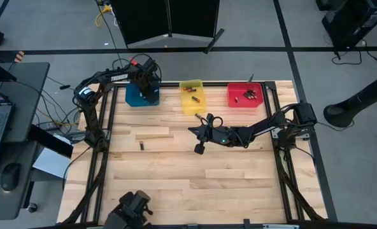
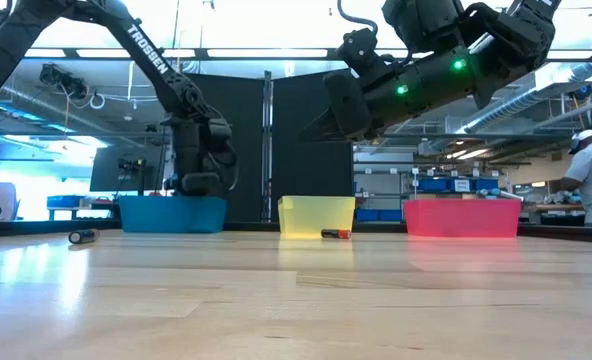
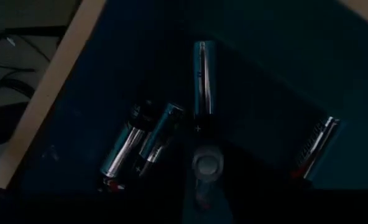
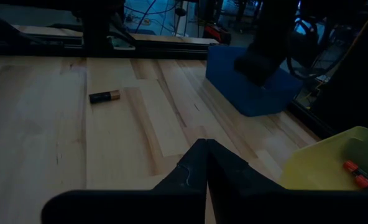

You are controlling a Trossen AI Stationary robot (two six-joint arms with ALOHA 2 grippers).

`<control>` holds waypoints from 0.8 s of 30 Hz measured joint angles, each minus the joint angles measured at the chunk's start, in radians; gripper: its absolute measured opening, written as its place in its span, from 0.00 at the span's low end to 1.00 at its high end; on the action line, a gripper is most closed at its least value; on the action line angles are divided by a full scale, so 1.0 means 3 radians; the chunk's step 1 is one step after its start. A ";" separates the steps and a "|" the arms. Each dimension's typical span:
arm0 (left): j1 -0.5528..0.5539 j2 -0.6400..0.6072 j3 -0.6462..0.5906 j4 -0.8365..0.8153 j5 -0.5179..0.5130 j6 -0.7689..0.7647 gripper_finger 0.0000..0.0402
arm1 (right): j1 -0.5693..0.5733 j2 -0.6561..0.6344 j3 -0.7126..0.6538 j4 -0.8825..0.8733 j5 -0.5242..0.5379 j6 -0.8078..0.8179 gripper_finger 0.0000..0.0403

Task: Sort batteries
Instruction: Put the silver battery into the blue bin, then put the black brown battery into the red bin

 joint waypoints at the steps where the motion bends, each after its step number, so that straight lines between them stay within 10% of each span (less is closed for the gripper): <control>1: -0.0001 0.0001 0.0015 -0.0017 0.0000 0.0001 0.29 | -0.0004 0.0000 0.0000 -0.0001 0.0000 0.0000 0.04; 24: -0.0098 -0.1052 -0.0099 0.0087 0.0066 -0.0081 0.42 | -0.0026 0.0000 0.0000 -0.0001 0.0000 0.0006 0.13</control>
